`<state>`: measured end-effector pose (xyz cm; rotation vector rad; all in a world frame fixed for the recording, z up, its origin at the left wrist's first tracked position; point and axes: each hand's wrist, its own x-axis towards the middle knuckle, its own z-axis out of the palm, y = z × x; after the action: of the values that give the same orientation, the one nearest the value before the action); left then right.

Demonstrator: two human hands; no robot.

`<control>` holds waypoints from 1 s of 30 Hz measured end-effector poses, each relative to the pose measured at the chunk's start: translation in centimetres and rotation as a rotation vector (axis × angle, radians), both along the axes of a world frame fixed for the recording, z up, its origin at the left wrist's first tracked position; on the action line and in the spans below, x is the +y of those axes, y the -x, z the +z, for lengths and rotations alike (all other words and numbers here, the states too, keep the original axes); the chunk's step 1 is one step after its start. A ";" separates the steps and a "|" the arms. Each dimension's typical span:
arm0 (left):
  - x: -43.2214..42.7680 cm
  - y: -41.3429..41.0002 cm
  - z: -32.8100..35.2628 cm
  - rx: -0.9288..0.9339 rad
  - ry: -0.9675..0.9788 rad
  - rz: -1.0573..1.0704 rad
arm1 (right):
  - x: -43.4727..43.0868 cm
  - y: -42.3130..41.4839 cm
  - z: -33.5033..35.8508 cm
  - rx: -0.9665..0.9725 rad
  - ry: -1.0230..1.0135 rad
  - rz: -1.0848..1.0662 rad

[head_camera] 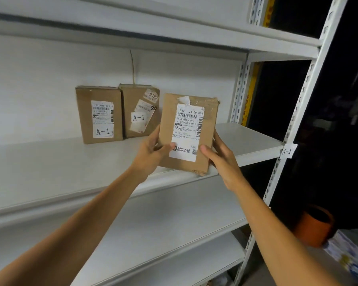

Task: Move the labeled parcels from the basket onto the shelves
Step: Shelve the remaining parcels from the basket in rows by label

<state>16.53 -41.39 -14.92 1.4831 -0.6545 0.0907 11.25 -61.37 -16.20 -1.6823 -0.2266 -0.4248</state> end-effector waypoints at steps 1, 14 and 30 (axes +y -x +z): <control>-0.4 -0.4 -0.1 0.004 0.002 0.001 | -0.3 -0.3 -0.3 -0.003 -0.006 -0.010; -6.3 -7.9 -0.4 -0.003 0.002 0.144 | -5.4 -9.6 0.0 0.039 0.102 -0.035; -10.9 -19.1 -0.4 -0.030 -0.317 0.696 | -6.5 -23.8 0.1 0.017 0.201 -0.243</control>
<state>35.65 -52.30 -15.35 1.9681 -0.1507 0.5657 35.08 -67.91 -16.08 -1.9187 -0.0526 -0.5839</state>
